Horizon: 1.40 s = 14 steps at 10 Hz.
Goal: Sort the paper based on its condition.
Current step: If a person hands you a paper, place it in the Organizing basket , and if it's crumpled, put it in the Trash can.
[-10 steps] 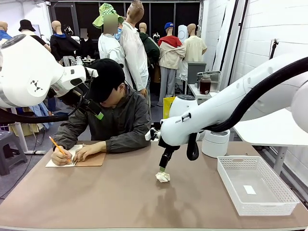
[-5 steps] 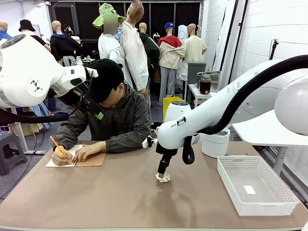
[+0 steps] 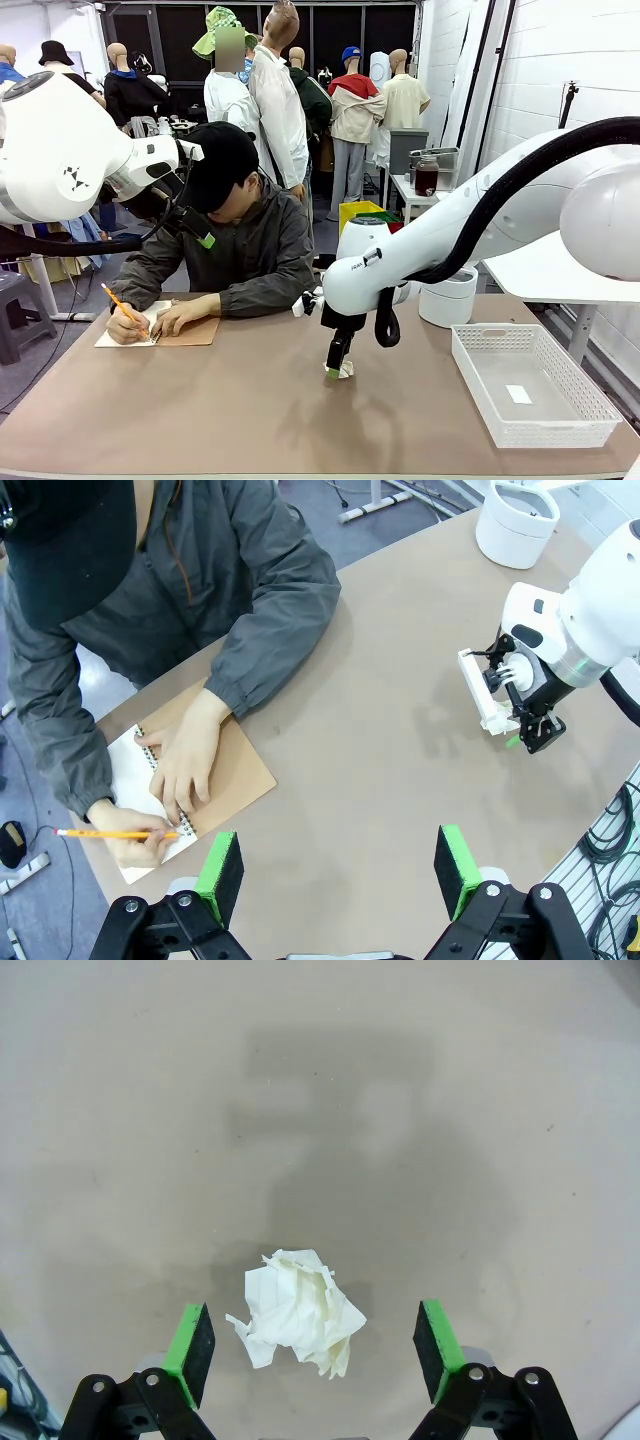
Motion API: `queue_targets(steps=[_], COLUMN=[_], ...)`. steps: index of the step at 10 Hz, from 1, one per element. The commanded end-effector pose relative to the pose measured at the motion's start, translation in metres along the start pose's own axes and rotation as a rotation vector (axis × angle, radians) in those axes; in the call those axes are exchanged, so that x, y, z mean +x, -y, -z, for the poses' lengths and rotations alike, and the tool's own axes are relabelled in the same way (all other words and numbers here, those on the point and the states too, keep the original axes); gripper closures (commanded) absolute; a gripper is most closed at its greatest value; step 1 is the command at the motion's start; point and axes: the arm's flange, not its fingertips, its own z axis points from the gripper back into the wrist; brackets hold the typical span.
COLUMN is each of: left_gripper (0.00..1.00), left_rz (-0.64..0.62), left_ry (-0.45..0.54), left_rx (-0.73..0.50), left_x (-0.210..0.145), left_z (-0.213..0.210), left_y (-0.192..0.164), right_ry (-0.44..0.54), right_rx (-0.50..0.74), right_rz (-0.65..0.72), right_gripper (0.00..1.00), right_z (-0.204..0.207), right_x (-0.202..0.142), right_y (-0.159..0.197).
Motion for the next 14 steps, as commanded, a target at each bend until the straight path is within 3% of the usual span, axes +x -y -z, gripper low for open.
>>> queue_targets(steps=[1,12,14], left_gripper=[0.0,0.0,0.0], left_rz=[-0.002,-0.002,-0.002], left_ry=[0.003,0.003,0.003], left_rx=[0.0,0.0,0.0], left_x=[0.0009,0.0009,0.0009], left_z=[-0.0014,-0.0014,-0.0014], left_y=[-0.0014,-0.0014,-0.0014], right_ry=[-0.027,-0.078,-0.084], right_rx=[-0.01,0.028,0.024], right_rz=[-0.014,-0.011,-0.006], right_gripper=[0.0,0.0,0.3], right_z=[0.0006,0.0061,0.0067], right_x=[0.006,0.0146,0.0159], right_y=[0.0064,0.0104,0.0106])
